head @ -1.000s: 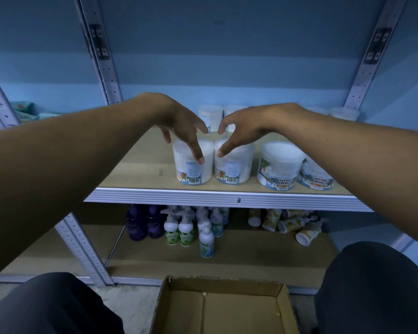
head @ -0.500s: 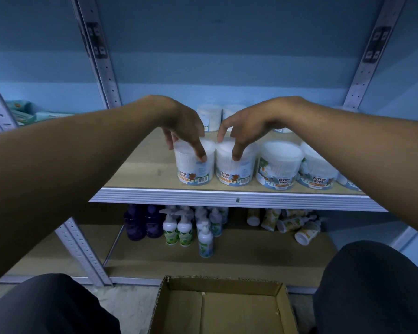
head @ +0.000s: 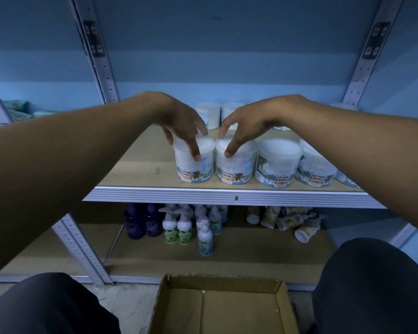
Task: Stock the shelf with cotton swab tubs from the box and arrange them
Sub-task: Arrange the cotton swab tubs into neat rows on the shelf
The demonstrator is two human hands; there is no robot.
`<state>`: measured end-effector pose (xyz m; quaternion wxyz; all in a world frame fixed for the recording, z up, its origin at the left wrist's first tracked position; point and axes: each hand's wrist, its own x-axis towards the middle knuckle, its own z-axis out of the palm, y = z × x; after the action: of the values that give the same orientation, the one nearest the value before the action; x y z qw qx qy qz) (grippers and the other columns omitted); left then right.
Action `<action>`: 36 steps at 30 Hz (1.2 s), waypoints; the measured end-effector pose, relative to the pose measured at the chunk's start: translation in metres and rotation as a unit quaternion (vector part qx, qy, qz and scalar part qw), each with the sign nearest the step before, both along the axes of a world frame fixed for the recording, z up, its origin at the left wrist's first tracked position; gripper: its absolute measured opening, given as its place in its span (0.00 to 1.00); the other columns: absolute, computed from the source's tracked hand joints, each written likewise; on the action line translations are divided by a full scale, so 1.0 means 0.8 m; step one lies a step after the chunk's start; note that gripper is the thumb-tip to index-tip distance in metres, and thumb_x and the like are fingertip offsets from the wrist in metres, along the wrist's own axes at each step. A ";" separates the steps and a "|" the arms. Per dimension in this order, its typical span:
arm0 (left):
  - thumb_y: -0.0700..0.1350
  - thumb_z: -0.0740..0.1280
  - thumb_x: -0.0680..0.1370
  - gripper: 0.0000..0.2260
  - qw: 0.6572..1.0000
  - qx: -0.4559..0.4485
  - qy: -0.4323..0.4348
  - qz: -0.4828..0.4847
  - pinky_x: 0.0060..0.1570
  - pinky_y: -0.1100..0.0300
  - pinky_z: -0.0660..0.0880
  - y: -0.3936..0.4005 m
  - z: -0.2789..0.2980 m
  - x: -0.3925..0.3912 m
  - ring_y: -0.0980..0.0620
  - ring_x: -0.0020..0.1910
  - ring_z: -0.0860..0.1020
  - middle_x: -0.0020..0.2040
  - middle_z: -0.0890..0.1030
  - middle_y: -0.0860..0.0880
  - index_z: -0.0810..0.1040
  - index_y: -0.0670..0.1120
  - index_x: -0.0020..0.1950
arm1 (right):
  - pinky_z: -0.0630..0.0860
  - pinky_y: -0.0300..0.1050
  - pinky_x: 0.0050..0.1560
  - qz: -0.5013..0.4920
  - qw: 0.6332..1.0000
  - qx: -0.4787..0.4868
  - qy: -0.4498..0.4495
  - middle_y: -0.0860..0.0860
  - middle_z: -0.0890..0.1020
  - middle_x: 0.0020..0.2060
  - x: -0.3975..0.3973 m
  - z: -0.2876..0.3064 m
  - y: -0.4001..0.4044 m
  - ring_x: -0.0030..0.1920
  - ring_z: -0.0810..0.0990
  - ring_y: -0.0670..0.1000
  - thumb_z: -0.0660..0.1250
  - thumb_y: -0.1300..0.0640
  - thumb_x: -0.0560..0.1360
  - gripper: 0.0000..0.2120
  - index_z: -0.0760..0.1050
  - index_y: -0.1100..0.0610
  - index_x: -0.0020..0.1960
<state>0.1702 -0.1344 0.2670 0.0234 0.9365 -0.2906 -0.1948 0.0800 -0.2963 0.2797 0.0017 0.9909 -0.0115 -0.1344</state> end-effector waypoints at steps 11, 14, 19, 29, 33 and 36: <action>0.61 0.81 0.60 0.42 1.000 0.001 -0.005 0.021 0.38 0.58 0.82 -0.003 -0.002 0.002 0.47 0.54 0.79 0.64 0.75 0.49 0.72 0.52 0.71 | 0.73 0.51 0.61 0.009 1.000 0.016 0.013 0.45 0.72 0.58 0.005 -0.002 -0.003 0.61 0.78 0.55 0.78 0.37 0.65 0.31 0.72 0.36 0.66; 0.62 0.80 0.60 0.43 1.000 0.001 -0.009 0.022 0.38 0.58 0.82 -0.002 -0.003 0.001 0.45 0.56 0.78 0.65 0.74 0.50 0.71 0.52 0.72 | 0.72 0.49 0.59 0.012 1.000 0.012 0.005 0.43 0.71 0.58 0.005 -0.005 -0.004 0.62 0.77 0.54 0.78 0.37 0.65 0.31 0.72 0.35 0.66; 0.61 0.79 0.62 0.43 1.000 0.012 -0.014 0.024 0.46 0.54 0.83 -0.002 -0.001 -0.002 0.45 0.59 0.77 0.68 0.72 0.49 0.68 0.53 0.74 | 0.69 0.49 0.59 0.002 0.999 0.039 0.004 0.43 0.70 0.58 0.003 -0.003 -0.009 0.63 0.77 0.54 0.76 0.34 0.65 0.36 0.68 0.35 0.70; 0.67 0.73 0.67 0.41 0.985 0.014 -0.133 -0.108 0.68 0.56 0.64 -0.054 0.023 -0.043 0.50 0.70 0.70 0.72 0.72 0.54 0.65 0.54 0.75 | 0.70 0.60 0.69 -0.061 0.998 0.020 0.008 0.49 0.73 0.68 -0.027 0.022 -0.073 0.66 0.74 0.55 0.70 0.53 0.74 0.29 0.67 0.37 0.71; 0.68 0.72 0.67 0.40 0.980 -0.008 -0.126 -0.152 0.66 0.57 0.64 -0.095 0.023 -0.065 0.52 0.68 0.71 0.71 0.72 0.56 0.66 0.55 0.75 | 0.68 0.60 0.70 -0.092 0.995 -0.026 0.038 0.52 0.67 0.74 -0.044 0.018 -0.111 0.71 0.69 0.57 0.71 0.56 0.73 0.35 0.63 0.38 0.74; 0.70 0.71 0.67 0.42 0.979 -0.008 -0.123 -0.162 0.69 0.55 0.63 -0.124 0.017 -0.075 0.51 0.71 0.69 0.72 0.71 0.56 0.65 0.55 0.76 | 0.66 0.60 0.71 -0.111 0.990 -0.059 0.059 0.51 0.64 0.76 -0.054 0.015 -0.133 0.74 0.66 0.57 0.76 0.50 0.70 0.40 0.60 0.38 0.76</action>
<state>0.1106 -0.2336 0.2806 -0.0363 0.8938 -0.4404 -0.0771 0.0371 -0.4027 0.2920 0.0462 0.9718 -0.1295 -0.1915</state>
